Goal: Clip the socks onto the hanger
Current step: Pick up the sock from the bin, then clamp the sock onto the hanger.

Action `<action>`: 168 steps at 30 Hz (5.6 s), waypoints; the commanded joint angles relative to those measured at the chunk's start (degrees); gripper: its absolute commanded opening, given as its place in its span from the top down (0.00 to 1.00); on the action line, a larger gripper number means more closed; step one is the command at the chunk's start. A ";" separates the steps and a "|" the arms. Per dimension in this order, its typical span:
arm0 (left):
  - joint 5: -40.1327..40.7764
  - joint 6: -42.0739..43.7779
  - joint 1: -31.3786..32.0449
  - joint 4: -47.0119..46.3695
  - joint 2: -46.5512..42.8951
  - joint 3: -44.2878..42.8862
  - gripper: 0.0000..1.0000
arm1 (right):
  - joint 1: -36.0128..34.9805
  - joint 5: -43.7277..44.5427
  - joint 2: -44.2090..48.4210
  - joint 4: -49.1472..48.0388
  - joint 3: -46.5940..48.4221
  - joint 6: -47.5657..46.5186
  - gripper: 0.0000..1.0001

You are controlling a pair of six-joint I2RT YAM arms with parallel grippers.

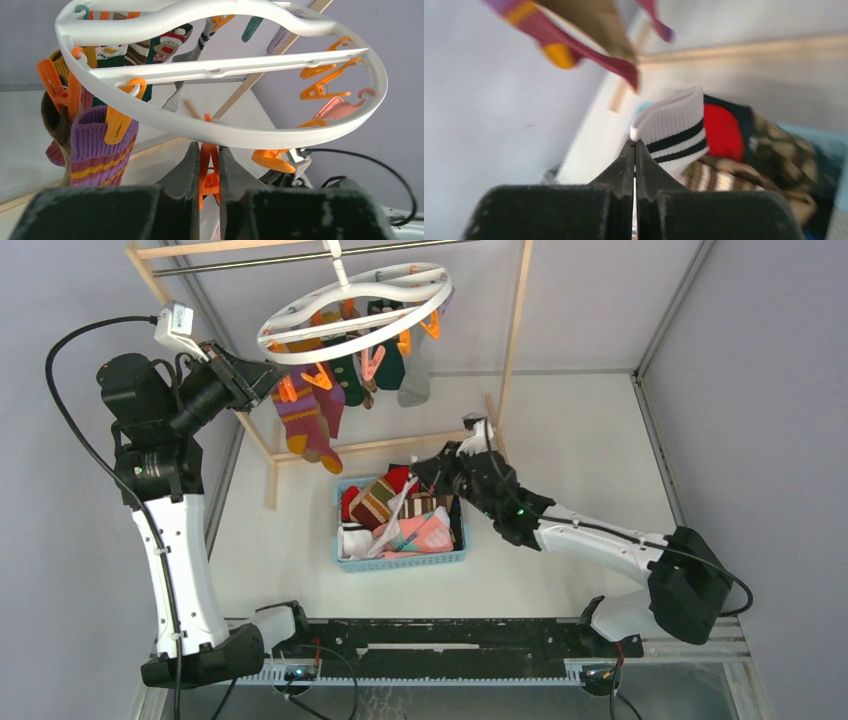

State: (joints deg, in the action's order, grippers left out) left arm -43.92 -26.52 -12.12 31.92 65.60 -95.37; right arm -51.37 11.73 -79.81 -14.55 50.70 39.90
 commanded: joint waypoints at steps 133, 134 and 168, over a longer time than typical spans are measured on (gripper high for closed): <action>-19.76 -4.25 -1.19 -7.60 0.30 1.68 1.00 | 4.69 -48.58 -40.29 -58.64 49.85 38.12 1.00; -19.76 -4.26 -1.23 -7.66 0.33 1.68 1.00 | 4.75 -48.86 -40.62 -59.67 50.30 38.95 1.00; -21.23 -5.46 -1.24 -9.33 -0.70 2.65 1.00 | 3.66 -43.13 -37.09 -57.56 46.97 33.31 1.00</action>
State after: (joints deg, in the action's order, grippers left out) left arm -62.00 -31.09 -13.04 24.01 66.63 -93.54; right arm -48.12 -34.70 -121.12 -70.87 99.98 75.35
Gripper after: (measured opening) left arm 0.150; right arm 0.006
